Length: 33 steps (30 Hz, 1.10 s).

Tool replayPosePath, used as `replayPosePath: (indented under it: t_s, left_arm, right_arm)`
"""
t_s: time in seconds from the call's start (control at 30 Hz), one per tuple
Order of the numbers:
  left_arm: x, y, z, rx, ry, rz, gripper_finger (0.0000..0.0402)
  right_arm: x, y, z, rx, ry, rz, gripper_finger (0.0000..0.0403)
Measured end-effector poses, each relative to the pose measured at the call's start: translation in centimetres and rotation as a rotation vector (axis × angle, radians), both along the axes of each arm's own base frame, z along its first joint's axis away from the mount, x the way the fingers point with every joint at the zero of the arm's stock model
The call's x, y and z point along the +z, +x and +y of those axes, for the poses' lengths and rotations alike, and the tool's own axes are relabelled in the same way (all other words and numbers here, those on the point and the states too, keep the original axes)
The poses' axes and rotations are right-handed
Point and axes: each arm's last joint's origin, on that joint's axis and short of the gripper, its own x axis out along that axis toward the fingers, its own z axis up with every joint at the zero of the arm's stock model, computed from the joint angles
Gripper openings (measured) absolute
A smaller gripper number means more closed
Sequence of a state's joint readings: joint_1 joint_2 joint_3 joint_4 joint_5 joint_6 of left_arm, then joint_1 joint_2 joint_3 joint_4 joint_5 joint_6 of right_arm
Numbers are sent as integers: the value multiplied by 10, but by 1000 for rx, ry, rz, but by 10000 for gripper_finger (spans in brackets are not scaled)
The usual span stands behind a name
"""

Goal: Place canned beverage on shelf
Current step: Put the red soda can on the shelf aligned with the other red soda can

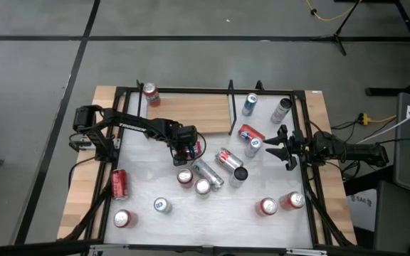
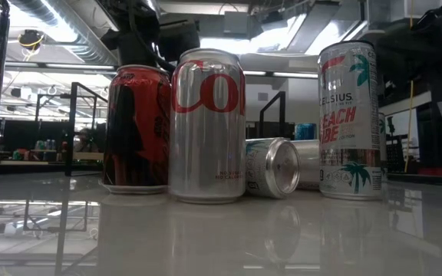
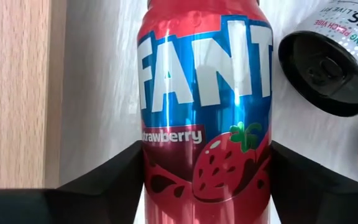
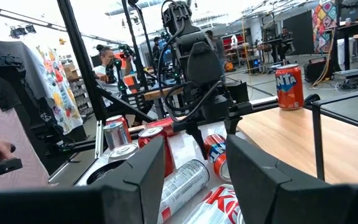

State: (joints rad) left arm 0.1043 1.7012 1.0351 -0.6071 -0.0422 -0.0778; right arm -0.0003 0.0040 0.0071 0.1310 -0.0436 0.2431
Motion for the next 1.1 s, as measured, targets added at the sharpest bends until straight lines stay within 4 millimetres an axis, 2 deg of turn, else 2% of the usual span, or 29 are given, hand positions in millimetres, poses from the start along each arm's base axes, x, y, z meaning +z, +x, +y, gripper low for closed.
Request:
replayPosePath:
  t_s: [0.23, 0.37, 0.7, 0.8, 1.1]
  left_arm:
    - [3, 2, 0, 2, -4, -6, 261]
    - [10, 8, 0, -1, -4, -37, 261]
    - [22, 15, 1, 2, 7, -76, 261]
    - [26, 18, 2, 2, 9, -91, 261]
    - [43, 25, 2, 9, 43, -141, 261]
  right_arm:
    - [0, 0, 0, 0, 118, 3, 161]
    - [2, 0, 0, 12, 195, -19, 161]
    - [16, -4, 0, 43, 202, -133, 164]
    - [20, -4, 0, 44, 201, -143, 184]
    - [32, -8, 0, 39, 231, -184, 279]
